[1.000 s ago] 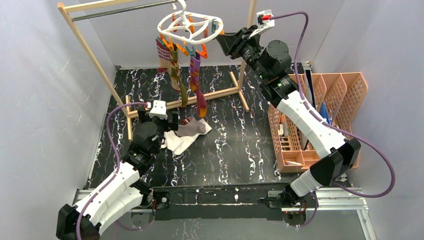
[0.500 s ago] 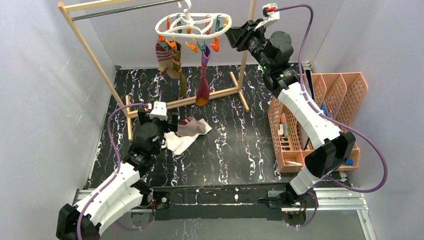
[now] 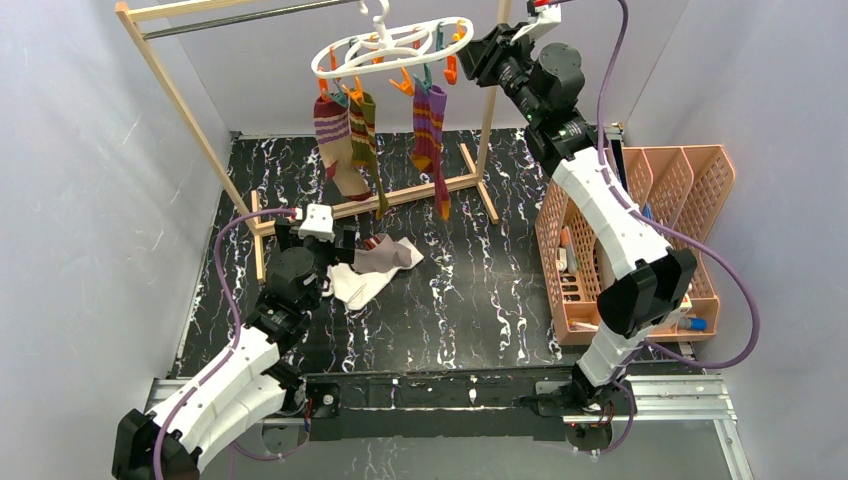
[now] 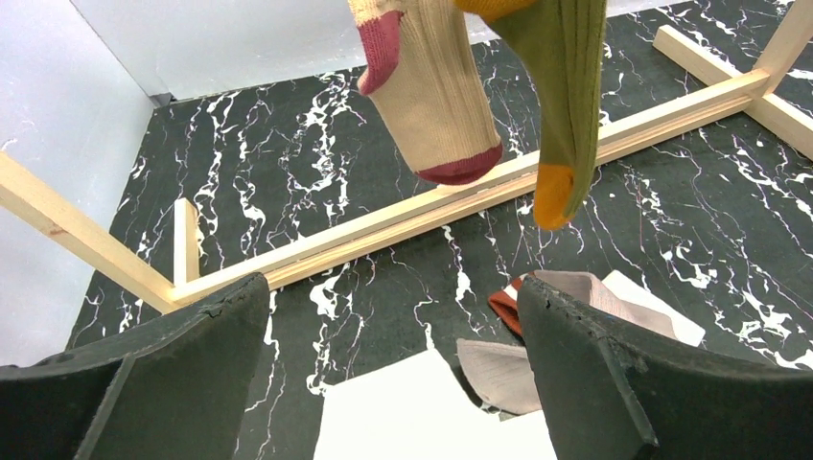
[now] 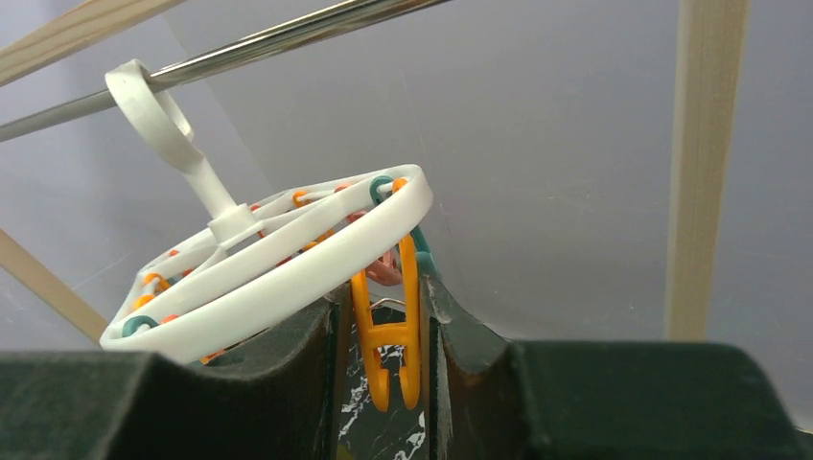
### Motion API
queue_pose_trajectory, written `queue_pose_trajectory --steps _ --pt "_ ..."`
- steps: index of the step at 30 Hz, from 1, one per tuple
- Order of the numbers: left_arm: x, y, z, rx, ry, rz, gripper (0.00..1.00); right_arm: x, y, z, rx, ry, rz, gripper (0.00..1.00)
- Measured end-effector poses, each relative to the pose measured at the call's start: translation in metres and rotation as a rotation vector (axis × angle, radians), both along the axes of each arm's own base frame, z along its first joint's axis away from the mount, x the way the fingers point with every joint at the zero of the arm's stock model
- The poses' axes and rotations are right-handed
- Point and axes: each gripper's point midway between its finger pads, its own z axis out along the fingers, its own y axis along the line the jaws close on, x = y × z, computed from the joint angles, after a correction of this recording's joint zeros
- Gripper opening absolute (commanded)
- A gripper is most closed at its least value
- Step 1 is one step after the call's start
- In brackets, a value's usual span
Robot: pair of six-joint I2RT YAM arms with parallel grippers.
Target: Remove the socks clipped to the hanger
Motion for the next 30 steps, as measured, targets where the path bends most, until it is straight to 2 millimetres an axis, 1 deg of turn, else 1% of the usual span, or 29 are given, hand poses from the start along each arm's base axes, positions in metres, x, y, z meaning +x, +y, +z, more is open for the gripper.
queue_pose_trajectory --steps 6,12,15,18,21,23,25,30 --pt "0.006 -0.002 0.000 0.010 -0.007 0.005 0.98 0.017 0.005 -0.012 -0.019 0.020 -0.005 0.01" --pt "0.018 -0.005 -0.013 0.024 0.023 0.013 0.98 0.035 0.006 -0.026 -0.040 0.037 -0.021 0.01" --pt "0.029 0.000 -0.018 0.017 0.036 0.035 0.98 0.043 0.004 -0.033 -0.051 0.044 -0.030 0.01" --pt "0.040 0.008 -0.014 -0.003 0.028 0.062 0.98 0.049 0.001 -0.040 -0.058 0.053 -0.039 0.01" --pt "0.049 0.013 -0.006 -0.021 0.009 0.075 0.98 0.053 -0.005 -0.040 -0.057 0.049 -0.050 0.01" --pt "0.054 0.013 0.001 -0.035 -0.010 0.076 0.98 0.056 -0.008 -0.040 -0.053 0.042 -0.055 0.01" --pt "0.058 0.013 0.006 -0.044 -0.026 0.073 0.98 0.057 -0.009 -0.045 -0.053 0.044 -0.056 0.01" --pt "0.067 0.010 0.007 -0.068 -0.038 0.070 0.98 0.058 -0.008 -0.050 -0.056 0.047 -0.049 0.01"
